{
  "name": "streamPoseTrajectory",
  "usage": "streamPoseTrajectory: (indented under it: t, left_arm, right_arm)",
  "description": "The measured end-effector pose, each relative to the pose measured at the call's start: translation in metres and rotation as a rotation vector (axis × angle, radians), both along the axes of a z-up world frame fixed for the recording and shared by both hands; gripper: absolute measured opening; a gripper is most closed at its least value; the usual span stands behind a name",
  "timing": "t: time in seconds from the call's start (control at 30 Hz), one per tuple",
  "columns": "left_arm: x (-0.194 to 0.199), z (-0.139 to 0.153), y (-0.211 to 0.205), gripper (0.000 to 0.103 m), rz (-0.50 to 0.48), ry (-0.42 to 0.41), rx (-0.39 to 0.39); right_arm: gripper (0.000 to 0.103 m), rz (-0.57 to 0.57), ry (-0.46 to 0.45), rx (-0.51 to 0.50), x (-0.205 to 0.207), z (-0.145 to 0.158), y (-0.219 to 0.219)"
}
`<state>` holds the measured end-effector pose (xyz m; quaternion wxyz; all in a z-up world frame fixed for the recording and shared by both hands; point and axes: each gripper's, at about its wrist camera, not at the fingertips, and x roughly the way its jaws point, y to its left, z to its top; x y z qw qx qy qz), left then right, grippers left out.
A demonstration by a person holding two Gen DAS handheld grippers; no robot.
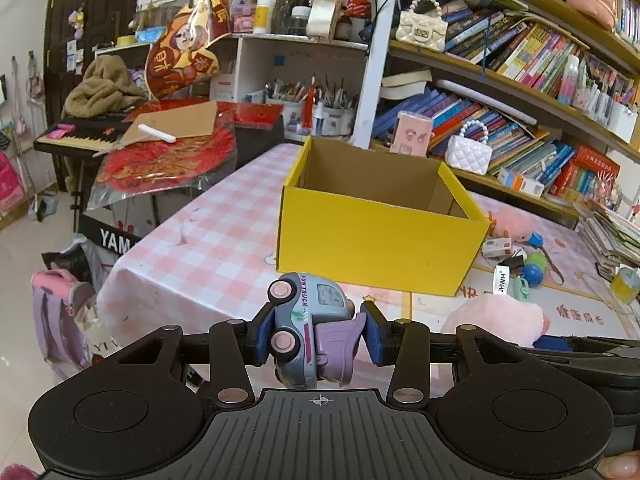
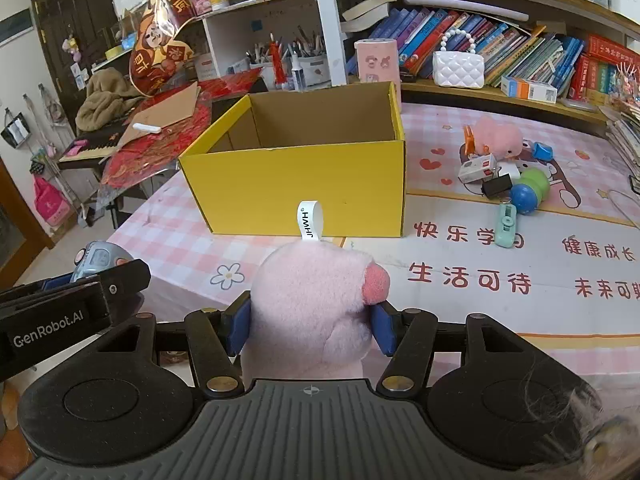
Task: Organize objects
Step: 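Lift and carry the pig plush and the toy car over the yellow box with both tools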
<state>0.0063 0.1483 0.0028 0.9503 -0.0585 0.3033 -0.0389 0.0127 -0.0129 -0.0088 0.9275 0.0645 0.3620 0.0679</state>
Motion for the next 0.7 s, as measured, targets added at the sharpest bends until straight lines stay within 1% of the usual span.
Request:
streamPoseTrajectory:
  t: [0.23, 0.33, 0.43, 0.7]
  left_arm:
    - [-0.001, 0.000, 0.004, 0.043, 0.002, -0.003, -0.008]
    - [0.002, 0.005, 0.006, 0.043, 0.010, -0.021, 0.000]
    - [0.009, 0.013, 0.008, 0.043, 0.014, -0.058, 0.023]
    - [0.054, 0.045, 0.010, 0.043, 0.004, -0.167, 0.019]
  right_arm:
    - [0.056, 0.007, 0.011, 0.003, -0.001, -0.001, 0.006]
    - [0.056, 0.000, -0.006, -0.007, 0.002, 0.000, 0.006]
    - [0.056, -0.012, -0.043, -0.026, 0.009, 0.005, 0.005]
    - [0.056, -0.040, -0.210, -0.038, 0.049, 0.042, -0.004]
